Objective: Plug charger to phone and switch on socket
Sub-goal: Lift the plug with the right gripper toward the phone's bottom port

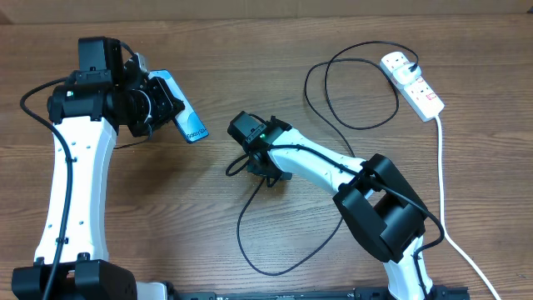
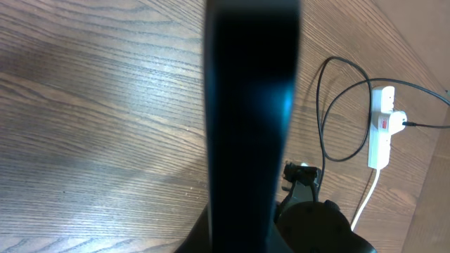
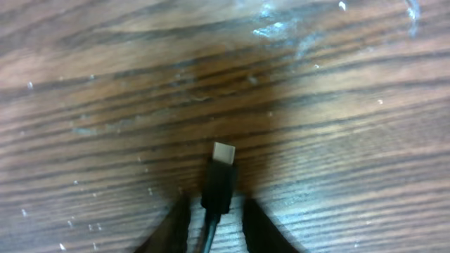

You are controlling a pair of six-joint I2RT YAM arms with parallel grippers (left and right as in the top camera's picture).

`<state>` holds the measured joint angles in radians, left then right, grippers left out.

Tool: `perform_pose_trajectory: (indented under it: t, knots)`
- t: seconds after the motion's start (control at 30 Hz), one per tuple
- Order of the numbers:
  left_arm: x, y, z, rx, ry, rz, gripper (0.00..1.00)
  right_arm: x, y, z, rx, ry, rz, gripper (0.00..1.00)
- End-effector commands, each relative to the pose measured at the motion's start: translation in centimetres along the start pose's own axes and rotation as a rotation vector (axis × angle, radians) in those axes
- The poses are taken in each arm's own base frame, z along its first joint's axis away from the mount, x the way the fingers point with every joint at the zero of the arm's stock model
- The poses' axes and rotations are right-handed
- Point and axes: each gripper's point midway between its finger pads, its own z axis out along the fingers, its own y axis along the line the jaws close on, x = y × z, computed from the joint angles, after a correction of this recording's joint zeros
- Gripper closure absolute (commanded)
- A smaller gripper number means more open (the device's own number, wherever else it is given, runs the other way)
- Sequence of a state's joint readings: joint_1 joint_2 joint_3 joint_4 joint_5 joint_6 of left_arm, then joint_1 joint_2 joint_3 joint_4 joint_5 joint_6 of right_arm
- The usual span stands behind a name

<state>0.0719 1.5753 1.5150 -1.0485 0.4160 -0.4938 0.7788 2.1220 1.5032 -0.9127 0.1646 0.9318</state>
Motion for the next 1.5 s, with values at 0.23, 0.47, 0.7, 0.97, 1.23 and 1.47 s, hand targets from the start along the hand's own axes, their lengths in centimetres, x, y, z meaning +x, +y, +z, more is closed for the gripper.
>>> perform_pose_trajectory:
  t: [0.23, 0.47, 0.7, 0.97, 1.23, 1.47]
  knots:
    - [0.3, -1.8, -0.1, 0.086, 0.024, 0.039, 0.96, -1.9, 2.1, -4.7, -0.193, 0.055, -0.072, 0.96]
    - [0.9, -5.6, -0.9, 0.306, 0.077, 0.067, 0.96, -3.1, 2.0, -16.2, -0.521, 0.015, -0.245, 0.96]
    - [1.3, -9.9, -3.8, 0.609, 0.16, 0.066, 0.96, 3.2, 2.3, -25.9, -0.936, 0.161, -0.555, 0.96]
    - [1.8, -12.0, -6.0, 0.773, 0.223, 0.09, 0.96, 6.0, 3.4, -30.6, -1.231, 0.252, -0.698, 0.96]
    - [2.5, -11.5, -5.8, 0.753, 0.25, 0.062, 0.96, 3.6, 4.2, -29.3, -1.146, 0.129, -0.655, 0.96]
    - [2.7, -11.0, -5.4, 0.723, 0.248, 0.064, 0.96, 2.1, 4.0, -27.8, -1.046, 0.053, -0.63, 0.96]
